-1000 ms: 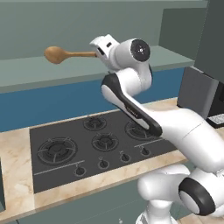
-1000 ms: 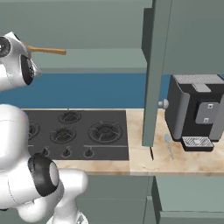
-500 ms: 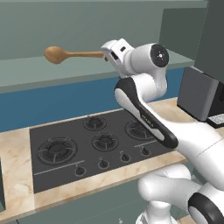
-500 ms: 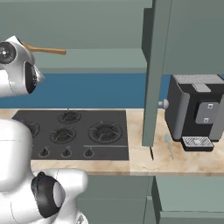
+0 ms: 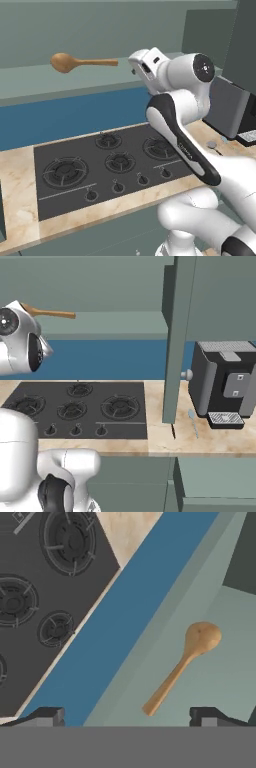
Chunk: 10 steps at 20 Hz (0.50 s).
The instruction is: Organize the utensils by type. Pick up the wooden spoons from the counter and place them in the open cabinet. Then pick up the metallic utensils from the counter and place them in the open drawer.
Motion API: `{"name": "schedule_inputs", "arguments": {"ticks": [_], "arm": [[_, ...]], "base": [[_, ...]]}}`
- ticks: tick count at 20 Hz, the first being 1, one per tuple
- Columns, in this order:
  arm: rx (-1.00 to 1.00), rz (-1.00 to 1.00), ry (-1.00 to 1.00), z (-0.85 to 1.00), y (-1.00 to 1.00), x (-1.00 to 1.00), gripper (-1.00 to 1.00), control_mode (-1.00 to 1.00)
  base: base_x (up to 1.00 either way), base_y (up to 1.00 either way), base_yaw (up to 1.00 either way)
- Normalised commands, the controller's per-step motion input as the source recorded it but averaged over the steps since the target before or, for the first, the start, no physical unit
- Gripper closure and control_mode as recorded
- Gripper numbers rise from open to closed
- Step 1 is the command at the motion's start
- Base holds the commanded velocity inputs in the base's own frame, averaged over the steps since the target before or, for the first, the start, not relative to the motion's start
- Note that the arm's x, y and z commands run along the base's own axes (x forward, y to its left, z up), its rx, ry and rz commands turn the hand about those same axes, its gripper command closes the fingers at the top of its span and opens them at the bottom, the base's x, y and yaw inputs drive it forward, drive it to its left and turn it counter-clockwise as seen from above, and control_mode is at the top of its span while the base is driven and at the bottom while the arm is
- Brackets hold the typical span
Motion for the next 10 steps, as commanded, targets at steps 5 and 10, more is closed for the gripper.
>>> {"name": "schedule_inputs", "arguments": {"ticks": [5,10], "arm": [[0.0,0.0,0.0,0.0,-0.28,-0.36,-1.0,-1.0],[0.0,0.0,0.0,-0.01,-0.32,-0.35,-1.0,-1.0]], "base": [[0.0,0.0,0.0],[0.0,0.0,0.0]]}}
